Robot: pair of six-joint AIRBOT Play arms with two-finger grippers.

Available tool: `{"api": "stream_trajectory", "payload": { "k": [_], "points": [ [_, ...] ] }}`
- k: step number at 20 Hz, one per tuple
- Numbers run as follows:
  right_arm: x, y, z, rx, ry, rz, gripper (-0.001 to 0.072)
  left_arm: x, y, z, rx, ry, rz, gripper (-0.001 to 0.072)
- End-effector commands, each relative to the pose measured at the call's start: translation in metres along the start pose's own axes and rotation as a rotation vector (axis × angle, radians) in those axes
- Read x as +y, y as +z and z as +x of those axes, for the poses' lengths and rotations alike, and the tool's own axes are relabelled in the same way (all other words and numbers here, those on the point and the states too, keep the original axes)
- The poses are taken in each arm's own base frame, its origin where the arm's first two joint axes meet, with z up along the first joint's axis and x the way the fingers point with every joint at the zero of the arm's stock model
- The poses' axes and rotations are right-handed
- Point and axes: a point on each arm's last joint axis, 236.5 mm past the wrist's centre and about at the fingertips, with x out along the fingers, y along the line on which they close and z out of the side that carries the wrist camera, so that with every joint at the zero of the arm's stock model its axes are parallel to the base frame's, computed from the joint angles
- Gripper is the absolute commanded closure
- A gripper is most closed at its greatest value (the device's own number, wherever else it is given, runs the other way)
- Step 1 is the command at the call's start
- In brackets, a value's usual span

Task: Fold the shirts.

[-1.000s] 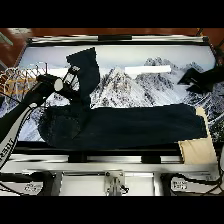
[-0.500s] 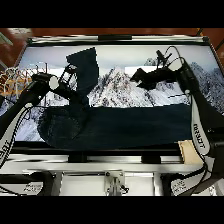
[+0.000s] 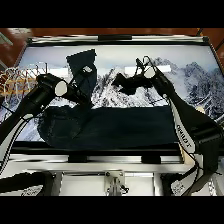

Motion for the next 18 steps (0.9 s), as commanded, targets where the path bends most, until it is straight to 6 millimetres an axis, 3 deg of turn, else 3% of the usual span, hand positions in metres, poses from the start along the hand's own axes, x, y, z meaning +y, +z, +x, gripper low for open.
{"api": "stream_trajectory", "payload": {
  "k": [1, 7, 11, 14, 18],
  "points": [
    [0.016, -0.014, 0.015, 0.006, 0.014, 0.000, 0.0077, -0.037, -0.012, -0.009, 0.049, -0.043, 0.066, 0.0629],
    [0.031, -0.031, 0.041, 0.043, 0.087, 0.049, 0.0076, -0.058, -0.057, -0.020, 0.076, -0.060, 0.047, 0.0629],
    [0.025, -0.055, 0.064, 0.112, 0.070, 0.059, 0.0077, -0.061, -0.076, -0.024, 0.037, -0.053, 0.016, 0.0629],
    [0.032, -0.073, 0.084, 0.131, 0.082, 0.071, 0.0077, -0.061, -0.076, -0.034, 0.004, -0.050, 0.014, 0.0629],
    [0.048, -0.071, 0.097, 0.064, 0.108, 0.106, 0.0078, -0.060, -0.067, -0.045, -0.051, -0.043, 0.014, 0.0629]
  ]
}}
